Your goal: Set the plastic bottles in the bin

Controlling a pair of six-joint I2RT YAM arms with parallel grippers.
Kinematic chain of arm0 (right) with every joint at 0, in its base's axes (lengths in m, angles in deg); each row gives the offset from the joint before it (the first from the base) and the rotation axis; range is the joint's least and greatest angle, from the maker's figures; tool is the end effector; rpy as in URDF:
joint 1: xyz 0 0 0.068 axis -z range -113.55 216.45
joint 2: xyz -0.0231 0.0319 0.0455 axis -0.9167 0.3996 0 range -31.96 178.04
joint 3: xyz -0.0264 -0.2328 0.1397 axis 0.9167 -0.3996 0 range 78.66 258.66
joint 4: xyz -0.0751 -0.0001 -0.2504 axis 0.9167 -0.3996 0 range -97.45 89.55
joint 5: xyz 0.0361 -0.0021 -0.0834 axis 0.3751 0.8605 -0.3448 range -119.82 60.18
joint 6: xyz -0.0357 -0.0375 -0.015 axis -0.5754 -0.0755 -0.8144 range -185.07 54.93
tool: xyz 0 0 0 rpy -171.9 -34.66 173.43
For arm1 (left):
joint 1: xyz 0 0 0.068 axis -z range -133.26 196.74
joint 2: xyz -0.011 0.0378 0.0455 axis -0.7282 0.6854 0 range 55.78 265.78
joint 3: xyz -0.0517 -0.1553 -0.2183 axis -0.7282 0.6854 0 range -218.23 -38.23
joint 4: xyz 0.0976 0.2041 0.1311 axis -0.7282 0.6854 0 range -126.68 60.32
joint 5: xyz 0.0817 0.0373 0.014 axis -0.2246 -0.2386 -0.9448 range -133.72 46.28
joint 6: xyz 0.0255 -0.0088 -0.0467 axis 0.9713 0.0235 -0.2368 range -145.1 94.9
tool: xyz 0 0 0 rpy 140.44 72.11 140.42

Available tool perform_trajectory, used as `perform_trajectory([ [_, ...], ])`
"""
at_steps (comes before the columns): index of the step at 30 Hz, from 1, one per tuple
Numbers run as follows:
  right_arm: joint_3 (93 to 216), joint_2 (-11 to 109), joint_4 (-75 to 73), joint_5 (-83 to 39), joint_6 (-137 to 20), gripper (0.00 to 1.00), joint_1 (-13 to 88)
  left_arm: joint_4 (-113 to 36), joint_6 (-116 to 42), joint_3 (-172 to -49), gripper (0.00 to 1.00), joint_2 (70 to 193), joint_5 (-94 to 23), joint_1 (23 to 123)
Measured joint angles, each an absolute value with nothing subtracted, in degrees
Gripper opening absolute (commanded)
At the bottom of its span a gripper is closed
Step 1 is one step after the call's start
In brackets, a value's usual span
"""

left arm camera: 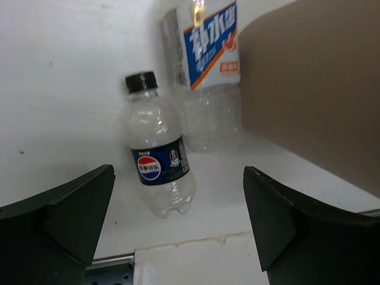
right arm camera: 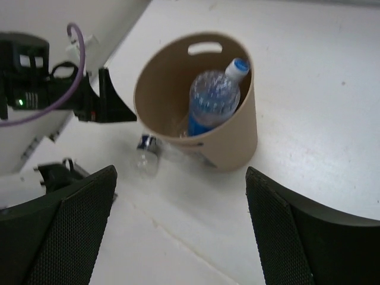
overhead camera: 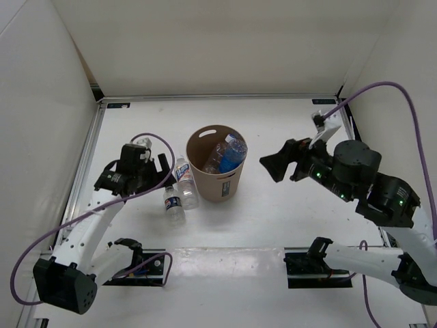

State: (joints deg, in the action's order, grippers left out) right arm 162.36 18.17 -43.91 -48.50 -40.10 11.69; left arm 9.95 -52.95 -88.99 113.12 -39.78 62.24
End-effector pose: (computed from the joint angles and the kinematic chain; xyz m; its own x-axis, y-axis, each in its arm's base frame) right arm 0.0830 0.0978 0.4830 -0.3396 0.2123 -0.9163 -0.4945 0.7884 0.3659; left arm 0.1857 -0.0540 0.2796 -0.8254 -0.2547 -0.5038 -0.0895 0.9402 -0.3286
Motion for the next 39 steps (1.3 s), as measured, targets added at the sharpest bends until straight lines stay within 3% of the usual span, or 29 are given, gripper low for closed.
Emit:
perform_trajectory([
  [8,160.00,15.61,-54.93,-57.24,-36.75,0.90,-0.29,10.98,-56.87,-84.64,1.00,111.39,-38.66,62.35],
  [16,160.92,7.04,-59.10,-63.06,-32.97,0.90,-7.20,8.03,-60.01,-82.47,1.00,122.80,-38.03,62.40],
  [25,161.24,5.34,-63.93,-63.91,-30.26,0.90,-7.09,8.09,-60.89,-84.38,0.99,138.96,-36.92,62.61],
  [27,161.13,4.07,-64.31,-63.74,-29.91,0.90,-6.50,8.27,-60.73,-85.36,0.96,141.36,-36.72,62.64],
  [35,160.61,-1.48,-65.88,-62.71,-29.43,0.90,-2.33,8.62,-61.32,-85.45,0.68,137.16,-36.68,62.72],
  [39,160.54,-2.36,-67.89,-62.75,-29.45,0.90,1.02,11.04,-61.56,-86.04,0.68,131.13,-38.27,62.81],
])
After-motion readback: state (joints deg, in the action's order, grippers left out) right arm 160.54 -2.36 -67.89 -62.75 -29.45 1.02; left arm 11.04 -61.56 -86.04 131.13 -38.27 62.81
